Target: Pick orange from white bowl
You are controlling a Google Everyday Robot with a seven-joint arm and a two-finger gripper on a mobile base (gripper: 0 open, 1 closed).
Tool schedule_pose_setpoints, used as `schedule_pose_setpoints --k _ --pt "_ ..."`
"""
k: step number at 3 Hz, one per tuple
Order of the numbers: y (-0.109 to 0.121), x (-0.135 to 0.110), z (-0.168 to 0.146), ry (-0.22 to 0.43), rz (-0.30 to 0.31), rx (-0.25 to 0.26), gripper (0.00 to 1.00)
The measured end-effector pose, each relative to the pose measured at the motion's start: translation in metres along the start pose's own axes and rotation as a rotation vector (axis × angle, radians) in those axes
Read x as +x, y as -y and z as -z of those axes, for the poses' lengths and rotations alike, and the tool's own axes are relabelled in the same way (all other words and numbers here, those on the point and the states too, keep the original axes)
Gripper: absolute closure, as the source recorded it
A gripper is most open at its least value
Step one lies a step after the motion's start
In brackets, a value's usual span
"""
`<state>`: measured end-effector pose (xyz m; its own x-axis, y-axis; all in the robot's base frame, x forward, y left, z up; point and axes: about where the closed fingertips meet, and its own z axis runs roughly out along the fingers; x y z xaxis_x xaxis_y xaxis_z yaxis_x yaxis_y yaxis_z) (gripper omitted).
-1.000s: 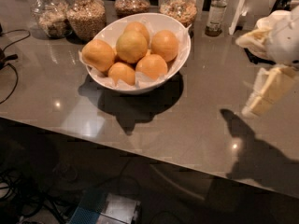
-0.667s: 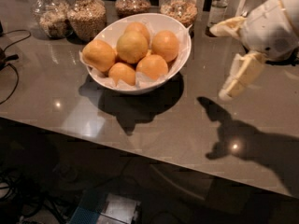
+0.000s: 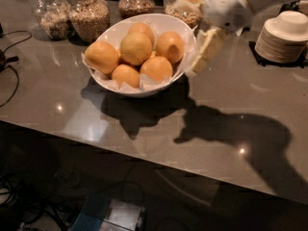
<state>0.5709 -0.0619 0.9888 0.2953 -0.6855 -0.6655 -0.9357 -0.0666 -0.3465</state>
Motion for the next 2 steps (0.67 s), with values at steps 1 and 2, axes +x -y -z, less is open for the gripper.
schedule_pose_setpoints --k 1,2 --pt "0.025 -0.026 -0.041 -0.012 0.042 -0.046 0.00" --pt "0.050 -0.032 -0.084 -0.058 0.038 -0.084 0.00"
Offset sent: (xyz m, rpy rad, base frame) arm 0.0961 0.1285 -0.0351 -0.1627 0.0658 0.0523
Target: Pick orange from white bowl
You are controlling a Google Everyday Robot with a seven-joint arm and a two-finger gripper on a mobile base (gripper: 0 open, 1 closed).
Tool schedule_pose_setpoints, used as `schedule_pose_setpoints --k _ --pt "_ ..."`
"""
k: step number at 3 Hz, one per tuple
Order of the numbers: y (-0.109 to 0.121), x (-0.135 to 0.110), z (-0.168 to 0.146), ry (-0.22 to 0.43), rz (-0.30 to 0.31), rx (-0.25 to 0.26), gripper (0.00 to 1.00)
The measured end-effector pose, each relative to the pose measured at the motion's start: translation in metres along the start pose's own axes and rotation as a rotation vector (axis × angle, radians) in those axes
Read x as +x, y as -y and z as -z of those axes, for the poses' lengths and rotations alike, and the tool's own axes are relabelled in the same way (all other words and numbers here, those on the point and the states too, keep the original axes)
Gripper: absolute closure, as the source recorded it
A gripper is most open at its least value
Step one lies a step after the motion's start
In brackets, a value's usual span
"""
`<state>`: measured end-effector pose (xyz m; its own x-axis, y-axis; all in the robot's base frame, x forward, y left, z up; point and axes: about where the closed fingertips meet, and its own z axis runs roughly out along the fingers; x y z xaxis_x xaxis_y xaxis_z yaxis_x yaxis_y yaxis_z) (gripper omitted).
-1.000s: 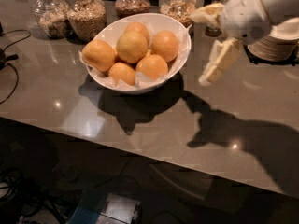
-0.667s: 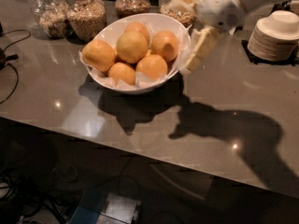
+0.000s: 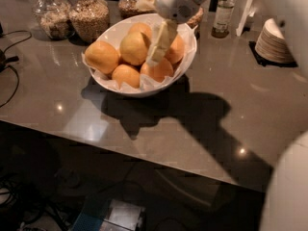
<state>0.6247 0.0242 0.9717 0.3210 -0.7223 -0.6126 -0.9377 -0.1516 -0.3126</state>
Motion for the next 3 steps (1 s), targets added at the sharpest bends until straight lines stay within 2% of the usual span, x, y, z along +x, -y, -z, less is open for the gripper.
schedule_pose_setpoints --k 1,2,3 --pt "0.0301 -0.0023 -0.0428 -0.058 -0.025 -0.036 0.00" --pt "0.0304 -0.0029 -0.0433 -0.057 -0.024 -0.035 0.00" --pt "0.0303 0.0029 -0.0433 -0.046 -0.082 0.025 0.00"
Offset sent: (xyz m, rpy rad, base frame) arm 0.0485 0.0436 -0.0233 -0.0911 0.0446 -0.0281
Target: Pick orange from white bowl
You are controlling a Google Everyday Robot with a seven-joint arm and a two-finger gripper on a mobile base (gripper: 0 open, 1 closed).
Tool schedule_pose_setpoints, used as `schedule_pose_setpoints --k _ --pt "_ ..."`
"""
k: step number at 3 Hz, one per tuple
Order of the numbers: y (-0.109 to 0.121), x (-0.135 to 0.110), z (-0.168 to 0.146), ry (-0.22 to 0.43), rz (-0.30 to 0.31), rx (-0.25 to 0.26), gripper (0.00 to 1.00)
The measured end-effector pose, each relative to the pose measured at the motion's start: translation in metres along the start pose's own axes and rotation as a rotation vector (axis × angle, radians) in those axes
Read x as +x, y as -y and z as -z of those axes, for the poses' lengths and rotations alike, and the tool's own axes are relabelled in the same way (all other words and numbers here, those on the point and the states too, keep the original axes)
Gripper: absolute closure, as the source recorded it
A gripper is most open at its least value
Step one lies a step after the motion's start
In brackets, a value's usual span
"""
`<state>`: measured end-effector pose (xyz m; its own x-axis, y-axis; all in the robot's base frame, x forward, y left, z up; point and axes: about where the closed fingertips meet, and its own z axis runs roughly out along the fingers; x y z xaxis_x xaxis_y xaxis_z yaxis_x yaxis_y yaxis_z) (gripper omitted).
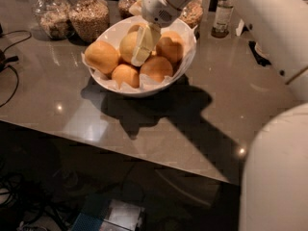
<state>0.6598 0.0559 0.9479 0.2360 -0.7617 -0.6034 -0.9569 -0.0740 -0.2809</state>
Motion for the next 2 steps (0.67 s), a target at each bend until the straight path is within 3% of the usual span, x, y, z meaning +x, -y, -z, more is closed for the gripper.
schedule_pose_setpoints --k 1,2 --pt "-0.023 -0.004 0.039 0.029 -0.155 0.145 0.00" --pt "-0.044 -0.005 0.059 -0.003 -0.278 0.295 0.00"
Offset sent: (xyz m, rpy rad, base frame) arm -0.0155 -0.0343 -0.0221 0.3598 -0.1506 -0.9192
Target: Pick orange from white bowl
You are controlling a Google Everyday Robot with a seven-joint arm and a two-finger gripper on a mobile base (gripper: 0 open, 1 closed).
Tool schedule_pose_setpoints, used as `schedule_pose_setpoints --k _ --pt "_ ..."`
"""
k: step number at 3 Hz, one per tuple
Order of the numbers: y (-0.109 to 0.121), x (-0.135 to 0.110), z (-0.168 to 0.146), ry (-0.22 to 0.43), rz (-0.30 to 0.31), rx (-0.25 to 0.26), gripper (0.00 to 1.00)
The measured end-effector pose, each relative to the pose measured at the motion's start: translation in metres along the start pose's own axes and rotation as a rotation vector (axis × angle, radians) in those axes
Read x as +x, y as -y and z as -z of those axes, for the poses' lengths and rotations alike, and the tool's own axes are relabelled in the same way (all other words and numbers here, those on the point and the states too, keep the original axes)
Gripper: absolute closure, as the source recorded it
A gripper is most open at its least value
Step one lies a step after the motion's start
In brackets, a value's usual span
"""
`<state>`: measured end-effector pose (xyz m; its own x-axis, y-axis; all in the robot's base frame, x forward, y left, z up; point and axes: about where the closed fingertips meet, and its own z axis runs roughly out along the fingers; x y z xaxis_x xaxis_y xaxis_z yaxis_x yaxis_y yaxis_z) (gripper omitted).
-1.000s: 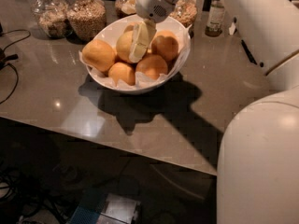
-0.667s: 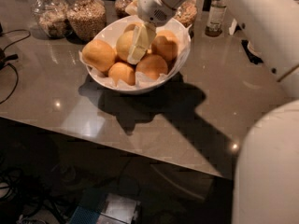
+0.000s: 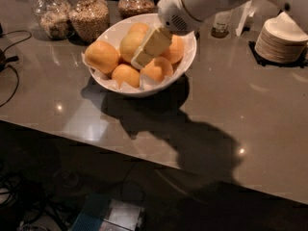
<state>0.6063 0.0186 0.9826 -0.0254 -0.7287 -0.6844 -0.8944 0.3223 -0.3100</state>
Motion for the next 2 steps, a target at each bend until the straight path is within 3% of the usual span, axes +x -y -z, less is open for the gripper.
schedule_pose_setpoints --k 1,2 --pt "-0.0071 0.0122 -0.0180 -0.010 -0.076 0.023 0.00" --pt "-0.0071 0.0122 -0.0180 -0.010 -0.076 0.023 0.00"
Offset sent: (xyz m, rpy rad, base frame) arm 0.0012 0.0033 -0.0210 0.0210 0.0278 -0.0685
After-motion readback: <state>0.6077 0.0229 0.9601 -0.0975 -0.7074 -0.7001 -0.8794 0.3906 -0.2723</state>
